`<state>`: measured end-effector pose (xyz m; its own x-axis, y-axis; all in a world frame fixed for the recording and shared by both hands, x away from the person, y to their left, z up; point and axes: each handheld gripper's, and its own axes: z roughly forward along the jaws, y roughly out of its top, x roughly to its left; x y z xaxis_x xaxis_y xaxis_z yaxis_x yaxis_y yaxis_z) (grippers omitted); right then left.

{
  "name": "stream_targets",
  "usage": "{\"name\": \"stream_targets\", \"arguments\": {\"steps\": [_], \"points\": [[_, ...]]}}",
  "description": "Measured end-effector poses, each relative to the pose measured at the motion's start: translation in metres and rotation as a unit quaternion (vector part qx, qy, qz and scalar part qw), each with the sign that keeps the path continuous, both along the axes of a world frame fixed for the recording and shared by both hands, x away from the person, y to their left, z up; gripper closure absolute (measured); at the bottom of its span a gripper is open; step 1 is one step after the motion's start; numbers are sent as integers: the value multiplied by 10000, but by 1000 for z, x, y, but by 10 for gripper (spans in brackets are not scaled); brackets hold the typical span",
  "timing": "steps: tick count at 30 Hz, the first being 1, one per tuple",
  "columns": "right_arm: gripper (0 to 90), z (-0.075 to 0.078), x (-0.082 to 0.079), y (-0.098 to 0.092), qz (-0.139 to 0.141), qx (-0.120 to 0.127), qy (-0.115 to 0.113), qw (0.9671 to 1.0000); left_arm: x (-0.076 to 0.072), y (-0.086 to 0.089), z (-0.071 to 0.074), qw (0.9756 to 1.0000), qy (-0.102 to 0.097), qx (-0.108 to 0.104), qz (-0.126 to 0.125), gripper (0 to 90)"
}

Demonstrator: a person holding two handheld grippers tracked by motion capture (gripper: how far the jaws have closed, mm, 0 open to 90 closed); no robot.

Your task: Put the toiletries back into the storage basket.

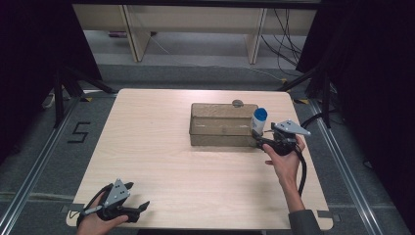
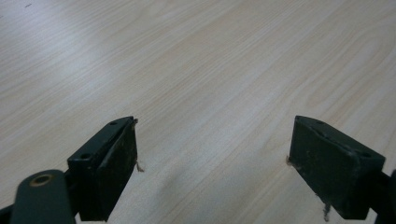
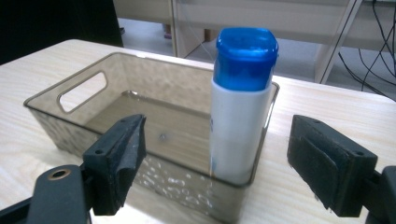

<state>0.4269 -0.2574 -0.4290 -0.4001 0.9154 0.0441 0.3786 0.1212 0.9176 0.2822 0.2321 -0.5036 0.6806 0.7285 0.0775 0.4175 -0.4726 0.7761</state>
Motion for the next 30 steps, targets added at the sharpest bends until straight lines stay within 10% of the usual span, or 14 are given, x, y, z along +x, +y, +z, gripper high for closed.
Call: {"name": "stream_targets", "arguments": {"steps": [30], "points": [[204, 4, -24, 3, 328, -26, -30, 9995, 0, 0, 0, 9999, 32, 92, -68, 148]]}}
